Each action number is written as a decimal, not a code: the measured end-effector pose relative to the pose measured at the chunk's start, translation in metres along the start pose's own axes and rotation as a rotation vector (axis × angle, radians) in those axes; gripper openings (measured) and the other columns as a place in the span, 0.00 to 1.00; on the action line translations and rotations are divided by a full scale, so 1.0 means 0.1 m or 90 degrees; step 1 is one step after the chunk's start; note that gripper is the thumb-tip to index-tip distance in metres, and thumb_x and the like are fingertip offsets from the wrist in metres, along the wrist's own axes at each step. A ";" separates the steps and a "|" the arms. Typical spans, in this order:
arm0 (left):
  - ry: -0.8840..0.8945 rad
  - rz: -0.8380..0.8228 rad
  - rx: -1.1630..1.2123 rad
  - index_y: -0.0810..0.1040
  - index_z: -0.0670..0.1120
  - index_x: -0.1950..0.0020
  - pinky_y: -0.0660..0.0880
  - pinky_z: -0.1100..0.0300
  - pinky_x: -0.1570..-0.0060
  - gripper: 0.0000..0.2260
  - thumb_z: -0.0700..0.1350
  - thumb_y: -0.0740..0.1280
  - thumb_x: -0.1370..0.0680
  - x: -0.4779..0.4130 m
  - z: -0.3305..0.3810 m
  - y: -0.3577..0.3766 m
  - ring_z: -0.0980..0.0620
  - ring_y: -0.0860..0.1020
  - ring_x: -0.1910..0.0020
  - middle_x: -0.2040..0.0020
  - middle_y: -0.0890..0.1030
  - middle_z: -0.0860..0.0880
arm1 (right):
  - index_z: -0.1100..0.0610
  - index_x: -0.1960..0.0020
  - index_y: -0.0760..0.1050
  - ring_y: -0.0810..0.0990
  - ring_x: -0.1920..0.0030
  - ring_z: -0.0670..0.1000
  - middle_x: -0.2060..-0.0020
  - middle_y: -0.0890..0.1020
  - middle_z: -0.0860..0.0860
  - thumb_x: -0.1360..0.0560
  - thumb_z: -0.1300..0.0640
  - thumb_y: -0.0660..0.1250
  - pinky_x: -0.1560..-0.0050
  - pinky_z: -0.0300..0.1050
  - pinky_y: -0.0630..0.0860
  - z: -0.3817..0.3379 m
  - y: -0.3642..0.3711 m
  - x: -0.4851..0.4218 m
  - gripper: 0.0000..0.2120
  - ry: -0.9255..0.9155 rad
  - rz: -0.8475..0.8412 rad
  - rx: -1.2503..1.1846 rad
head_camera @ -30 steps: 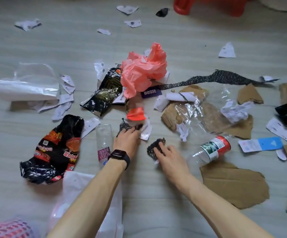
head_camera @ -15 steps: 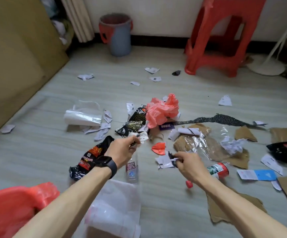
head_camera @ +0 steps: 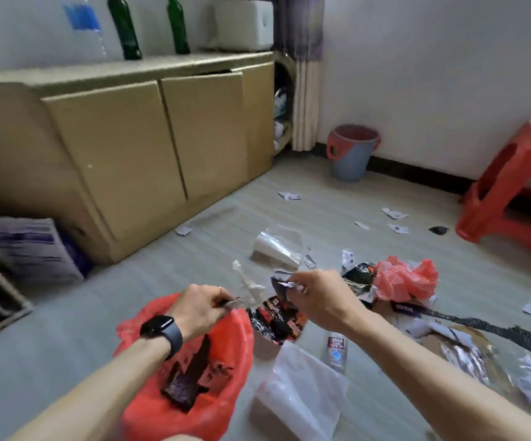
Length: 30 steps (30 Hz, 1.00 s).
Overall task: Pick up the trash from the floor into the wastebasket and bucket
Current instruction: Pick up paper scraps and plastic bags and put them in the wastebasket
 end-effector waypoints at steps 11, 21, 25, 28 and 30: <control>-0.152 -0.069 -0.096 0.67 0.61 0.27 0.72 0.58 0.37 0.29 0.56 0.68 0.28 0.77 -1.21 0.26 0.51 0.74 0.33 0.33 0.77 0.53 | 0.44 0.30 0.72 0.74 0.33 0.48 0.33 0.77 0.44 0.28 0.47 0.68 0.34 0.43 0.70 -0.53 1.66 0.01 0.26 0.006 -0.156 -0.054; -0.229 -0.018 -0.382 0.67 0.57 0.25 0.51 0.41 0.25 0.37 0.49 0.71 0.34 1.08 -1.76 0.53 0.45 0.45 0.21 0.20 0.56 0.46 | 0.55 0.20 0.34 0.49 0.20 0.50 0.19 0.48 0.53 0.25 0.46 0.45 0.23 0.41 0.45 -0.12 2.27 0.25 0.38 0.081 -0.168 0.052; -0.238 -0.026 -0.344 0.58 0.59 0.21 0.49 0.40 0.24 0.35 0.48 0.65 0.27 1.01 -1.59 0.43 0.44 0.44 0.20 0.19 0.50 0.46 | 0.58 0.19 0.35 0.50 0.20 0.52 0.19 0.47 0.56 0.20 0.51 0.52 0.22 0.44 0.48 -0.19 2.24 0.24 0.37 0.095 -0.187 0.055; -0.266 -0.037 -0.264 0.49 0.58 0.20 0.48 0.43 0.23 0.34 0.50 0.61 0.22 0.81 -1.26 0.28 0.44 0.44 0.20 0.19 0.48 0.45 | 0.53 0.18 0.40 0.51 0.20 0.57 0.19 0.45 0.58 0.20 0.45 0.54 0.22 0.51 0.55 -0.20 1.96 0.15 0.37 0.047 -0.216 0.124; -0.225 -0.038 -0.214 0.48 0.56 0.20 0.50 0.43 0.23 0.34 0.50 0.61 0.22 0.62 -0.91 0.22 0.44 0.48 0.20 0.19 0.52 0.45 | 0.50 0.19 0.50 0.52 0.20 0.57 0.19 0.48 0.56 0.20 0.42 0.56 0.22 0.52 0.57 -0.14 1.63 0.10 0.33 0.020 -0.236 0.157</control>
Point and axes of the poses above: each hand's wrist, its own x-axis away from the middle knuckle, its own y-axis out of the palm, z = x × y, the point moved 3 cm from there along -x, towards the middle knuckle
